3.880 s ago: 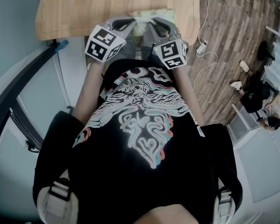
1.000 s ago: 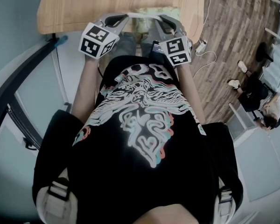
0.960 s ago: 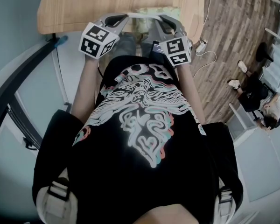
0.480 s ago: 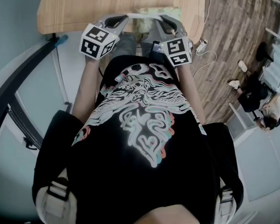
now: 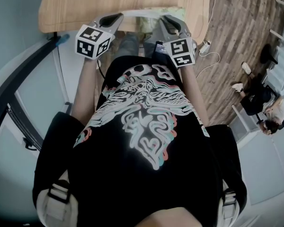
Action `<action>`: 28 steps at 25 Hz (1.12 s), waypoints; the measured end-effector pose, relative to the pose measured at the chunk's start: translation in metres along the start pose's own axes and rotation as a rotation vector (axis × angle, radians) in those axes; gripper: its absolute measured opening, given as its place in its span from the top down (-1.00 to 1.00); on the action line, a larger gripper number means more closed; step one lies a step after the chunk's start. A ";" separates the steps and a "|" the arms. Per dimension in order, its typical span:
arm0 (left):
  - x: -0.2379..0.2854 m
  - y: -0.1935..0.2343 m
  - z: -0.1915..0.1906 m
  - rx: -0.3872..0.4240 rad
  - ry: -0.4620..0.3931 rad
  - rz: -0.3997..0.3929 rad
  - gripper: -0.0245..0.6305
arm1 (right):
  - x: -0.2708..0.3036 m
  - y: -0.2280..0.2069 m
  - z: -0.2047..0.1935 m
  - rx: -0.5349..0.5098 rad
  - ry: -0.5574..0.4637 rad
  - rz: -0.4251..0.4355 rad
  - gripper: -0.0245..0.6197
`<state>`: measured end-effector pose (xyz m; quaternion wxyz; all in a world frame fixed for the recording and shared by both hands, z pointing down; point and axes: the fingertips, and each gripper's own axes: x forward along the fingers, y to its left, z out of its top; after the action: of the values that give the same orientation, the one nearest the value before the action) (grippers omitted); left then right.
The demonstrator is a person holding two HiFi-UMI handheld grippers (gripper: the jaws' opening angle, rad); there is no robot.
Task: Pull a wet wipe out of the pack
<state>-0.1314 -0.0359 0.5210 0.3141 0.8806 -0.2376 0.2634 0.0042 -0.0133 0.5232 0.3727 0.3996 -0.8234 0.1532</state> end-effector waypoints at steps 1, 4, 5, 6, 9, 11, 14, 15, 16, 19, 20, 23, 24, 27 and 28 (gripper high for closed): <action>-0.001 0.002 -0.001 -0.001 -0.001 0.010 0.96 | 0.000 0.000 0.000 0.001 0.000 -0.002 0.79; -0.004 0.010 -0.005 -0.011 0.000 0.042 0.96 | -0.001 -0.001 0.000 0.004 -0.001 -0.007 0.79; -0.005 0.013 -0.007 -0.014 0.002 0.051 0.96 | -0.001 -0.002 0.001 0.004 -0.003 -0.010 0.79; -0.006 0.016 -0.008 -0.016 0.004 0.060 0.96 | -0.001 -0.002 0.001 0.005 -0.005 -0.014 0.79; -0.008 0.022 -0.014 -0.026 0.014 0.082 0.96 | -0.004 -0.003 0.003 0.012 -0.012 -0.024 0.79; -0.008 0.025 -0.018 -0.038 0.015 0.083 0.96 | -0.006 -0.004 0.006 0.015 -0.020 -0.029 0.79; -0.008 0.029 -0.024 -0.045 0.017 0.078 0.96 | -0.007 -0.007 0.012 0.045 -0.041 -0.033 0.79; -0.008 0.031 -0.026 -0.043 0.023 0.080 0.96 | -0.009 -0.008 0.013 0.054 -0.050 -0.036 0.79; -0.007 0.032 -0.028 -0.040 0.028 0.085 0.95 | -0.010 -0.009 0.015 0.061 -0.060 -0.039 0.79; -0.006 0.036 -0.031 -0.026 0.034 0.113 0.95 | -0.014 -0.009 0.017 0.068 -0.087 -0.040 0.79; -0.006 0.037 -0.031 -0.017 0.031 0.123 0.95 | -0.015 -0.008 0.018 0.069 -0.095 -0.039 0.79; -0.006 0.038 -0.029 0.039 0.020 0.156 0.95 | -0.020 -0.007 0.020 0.068 -0.111 -0.035 0.79; -0.006 0.040 -0.030 0.063 0.023 0.174 0.93 | -0.021 -0.007 0.021 0.067 -0.112 -0.038 0.79; -0.006 0.044 -0.029 0.102 0.014 0.208 0.77 | -0.026 -0.010 0.025 0.071 -0.130 -0.058 0.79; -0.005 0.045 -0.027 0.103 0.003 0.209 0.73 | -0.028 -0.012 0.028 0.072 -0.140 -0.065 0.79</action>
<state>-0.1699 -0.0474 0.5553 0.2397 0.8657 -0.3137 0.3078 0.0112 -0.0204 0.4831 0.3042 0.4489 -0.8281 0.1422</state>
